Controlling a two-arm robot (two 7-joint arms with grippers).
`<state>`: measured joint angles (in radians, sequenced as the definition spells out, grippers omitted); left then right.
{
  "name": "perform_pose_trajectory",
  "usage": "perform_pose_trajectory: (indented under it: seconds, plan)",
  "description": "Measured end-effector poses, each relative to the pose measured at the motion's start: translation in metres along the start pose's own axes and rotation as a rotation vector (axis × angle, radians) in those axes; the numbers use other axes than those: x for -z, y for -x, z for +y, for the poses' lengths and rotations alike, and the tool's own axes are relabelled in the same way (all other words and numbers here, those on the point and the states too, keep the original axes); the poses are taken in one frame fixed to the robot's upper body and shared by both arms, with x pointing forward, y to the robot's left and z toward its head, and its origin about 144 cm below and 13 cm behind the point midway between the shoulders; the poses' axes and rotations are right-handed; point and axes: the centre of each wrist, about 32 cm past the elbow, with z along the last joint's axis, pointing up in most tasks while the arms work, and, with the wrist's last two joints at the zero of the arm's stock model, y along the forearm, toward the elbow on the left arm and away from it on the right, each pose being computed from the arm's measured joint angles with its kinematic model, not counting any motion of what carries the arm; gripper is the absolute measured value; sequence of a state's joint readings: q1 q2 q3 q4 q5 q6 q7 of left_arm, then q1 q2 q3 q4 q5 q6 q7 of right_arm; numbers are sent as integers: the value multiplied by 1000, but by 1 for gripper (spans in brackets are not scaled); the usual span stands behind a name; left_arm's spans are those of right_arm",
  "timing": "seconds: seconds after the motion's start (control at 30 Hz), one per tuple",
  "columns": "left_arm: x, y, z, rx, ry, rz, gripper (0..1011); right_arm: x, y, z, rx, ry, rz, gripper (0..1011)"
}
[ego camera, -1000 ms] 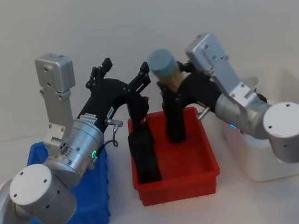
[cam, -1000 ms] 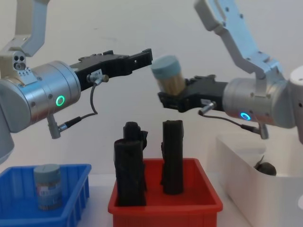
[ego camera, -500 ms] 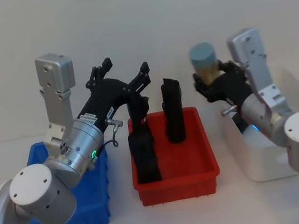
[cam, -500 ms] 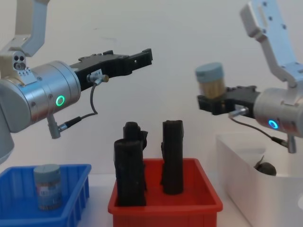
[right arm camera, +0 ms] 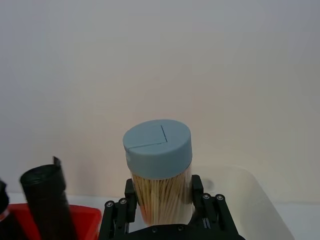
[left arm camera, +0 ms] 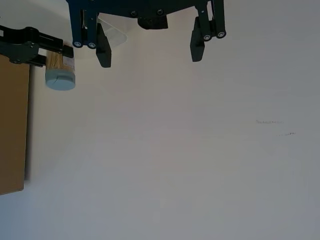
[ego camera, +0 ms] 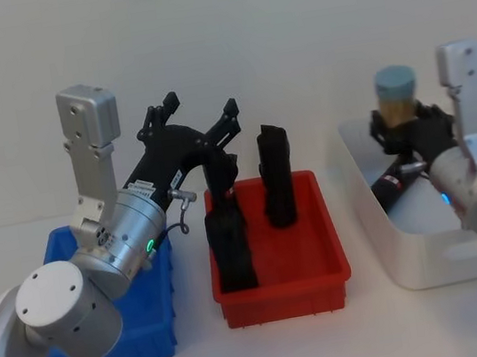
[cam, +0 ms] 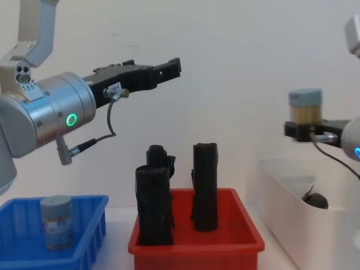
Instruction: Pick the cotton swabs from the blue box and place them into the white box.
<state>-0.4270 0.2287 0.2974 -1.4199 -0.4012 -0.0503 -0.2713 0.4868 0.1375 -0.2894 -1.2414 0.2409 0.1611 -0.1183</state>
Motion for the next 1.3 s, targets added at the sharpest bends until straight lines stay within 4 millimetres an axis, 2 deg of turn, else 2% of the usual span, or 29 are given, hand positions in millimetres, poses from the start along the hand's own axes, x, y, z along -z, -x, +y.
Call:
perform_pose_trajectory:
  seconds: [0.3,0.57,1.07,1.23,1.3]
  plan:
    - [0,0,0,0,0,0,1004,0,-12,9,89,83,117,645]
    - [0,0,0,0,0,0,1004,-3,-16,19,97,120,183,645]
    - [0,0,0,0,0,0,1004,-17,-14,27,88,83,193,649]
    - [0,0,0,0,0,0,1004,-19,-13,28,95,71,186,769]
    - [0,0,0,0,0,0,1004,-20,-13,28,96,68,184,846]
